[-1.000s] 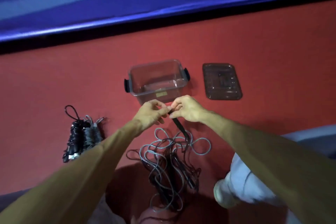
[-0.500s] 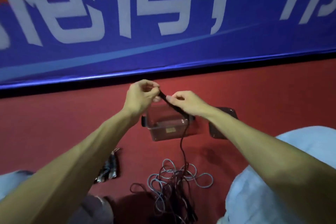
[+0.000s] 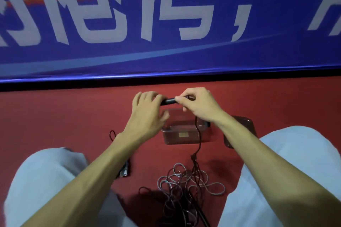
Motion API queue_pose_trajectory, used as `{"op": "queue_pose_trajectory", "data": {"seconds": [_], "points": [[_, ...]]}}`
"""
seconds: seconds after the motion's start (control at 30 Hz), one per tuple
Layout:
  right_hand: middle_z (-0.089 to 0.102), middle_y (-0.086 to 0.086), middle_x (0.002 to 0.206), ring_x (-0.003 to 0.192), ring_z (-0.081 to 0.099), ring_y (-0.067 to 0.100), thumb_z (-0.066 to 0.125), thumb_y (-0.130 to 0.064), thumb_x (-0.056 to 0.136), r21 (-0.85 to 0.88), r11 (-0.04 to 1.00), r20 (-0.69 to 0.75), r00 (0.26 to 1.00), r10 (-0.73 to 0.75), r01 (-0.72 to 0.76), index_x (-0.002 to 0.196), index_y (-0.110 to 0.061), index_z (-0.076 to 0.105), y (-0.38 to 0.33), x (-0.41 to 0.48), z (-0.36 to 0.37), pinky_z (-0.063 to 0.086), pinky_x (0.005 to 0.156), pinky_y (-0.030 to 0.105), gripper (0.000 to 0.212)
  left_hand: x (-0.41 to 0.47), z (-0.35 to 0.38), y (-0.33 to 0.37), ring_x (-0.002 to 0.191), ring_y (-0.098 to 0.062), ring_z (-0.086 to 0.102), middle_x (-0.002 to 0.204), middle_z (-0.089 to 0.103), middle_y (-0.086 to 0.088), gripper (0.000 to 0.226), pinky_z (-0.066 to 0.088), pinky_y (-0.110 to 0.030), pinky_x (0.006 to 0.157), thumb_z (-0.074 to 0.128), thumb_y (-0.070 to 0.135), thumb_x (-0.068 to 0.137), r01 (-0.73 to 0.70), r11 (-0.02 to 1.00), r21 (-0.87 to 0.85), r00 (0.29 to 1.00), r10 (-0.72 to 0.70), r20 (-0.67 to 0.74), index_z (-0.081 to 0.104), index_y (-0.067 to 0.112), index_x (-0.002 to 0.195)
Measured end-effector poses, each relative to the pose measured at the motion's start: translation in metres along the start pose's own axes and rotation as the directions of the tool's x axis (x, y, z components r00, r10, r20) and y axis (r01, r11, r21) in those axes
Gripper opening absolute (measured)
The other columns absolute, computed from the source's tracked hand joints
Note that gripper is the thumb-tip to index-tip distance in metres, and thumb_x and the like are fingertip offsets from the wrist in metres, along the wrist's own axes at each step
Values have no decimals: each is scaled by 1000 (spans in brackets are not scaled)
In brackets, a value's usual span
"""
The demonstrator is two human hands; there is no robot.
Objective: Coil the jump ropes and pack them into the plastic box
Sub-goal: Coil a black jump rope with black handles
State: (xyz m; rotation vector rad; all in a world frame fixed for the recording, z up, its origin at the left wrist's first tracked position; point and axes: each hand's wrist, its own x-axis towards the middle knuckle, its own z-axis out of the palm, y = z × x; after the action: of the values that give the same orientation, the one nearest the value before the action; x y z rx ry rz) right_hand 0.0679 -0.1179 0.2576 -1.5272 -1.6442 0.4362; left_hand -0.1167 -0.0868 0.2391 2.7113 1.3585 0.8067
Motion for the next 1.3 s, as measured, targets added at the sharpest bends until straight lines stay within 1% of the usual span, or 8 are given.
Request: {"op": "queue_pose_trajectory", "data": {"seconds": [0.13,0.3,0.43,0.53,0.73,0.93,1.1,1.3], "points": [[65,-5,58,50,49,0,63,-32,93,160,985,-16,998,-62,64,78,-23,68,-13,-8,-6,37,54,19,17,-1,-16,17,80,-26,54,87,58,3,23,37,-38,66,49,36,100,29,966,-258,999,-22,29,56,16,108],[68,1,68,56,58,14,43,-51,88,445,895,26,1000,0,-12,97,-18,60,-16,-12,-8,47,63,23,38,-4,-24,18,65,-18,49,67,52,10,19,37,-35,63,46,35,101,97,906,-411,995,-94,26,60,26,110],[69,-2,86,74,59,3,56,-26,97,148,988,283,959,7,-51,101,-9,65,2,-19,0,45,76,15,20,1,-27,14,47,-5,31,56,40,13,21,27,-25,49,44,17,103,128,572,-811,985,-171,35,62,18,92],[67,-5,87,75,59,5,58,-20,96,-125,991,418,908,17,39,94,-19,64,14,-20,9,48,79,30,7,2,-33,15,44,-6,24,56,33,7,26,21,-20,45,37,14,105,159,326,-932,969,-230,85,56,13,87],[72,5,84,76,70,19,54,-15,96,-57,981,236,952,196,-188,90,-18,63,10,-17,11,62,66,37,11,4,-35,13,46,-11,27,58,36,3,19,23,-27,51,44,23,103,221,137,-966,921,-354,160,49,17,86],[71,5,77,59,71,19,58,-10,95,191,953,-98,961,258,-236,99,-16,60,6,-13,-5,59,56,30,7,1,-21,11,48,-16,36,51,38,7,34,35,-37,59,52,34,100,311,458,-833,932,-318,173,37,20,72],[67,7,82,52,68,23,56,-6,95,219,949,-215,938,273,-226,93,-13,60,5,-12,-10,57,48,30,8,1,-2,11,50,-19,58,73,67,-20,26,50,-30,48,51,18,98,382,722,-578,922,-252,295,61,-1,84],[58,10,84,51,65,20,45,0,100,751,658,-190,938,290,-51,97,-8,50,-19,-7,-28,58,51,37,10,-2,11,18,74,-19,66,92,72,-6,23,57,-51,78,63,36,90,277,748,-604,925,-38,377,72,31,111]]}}
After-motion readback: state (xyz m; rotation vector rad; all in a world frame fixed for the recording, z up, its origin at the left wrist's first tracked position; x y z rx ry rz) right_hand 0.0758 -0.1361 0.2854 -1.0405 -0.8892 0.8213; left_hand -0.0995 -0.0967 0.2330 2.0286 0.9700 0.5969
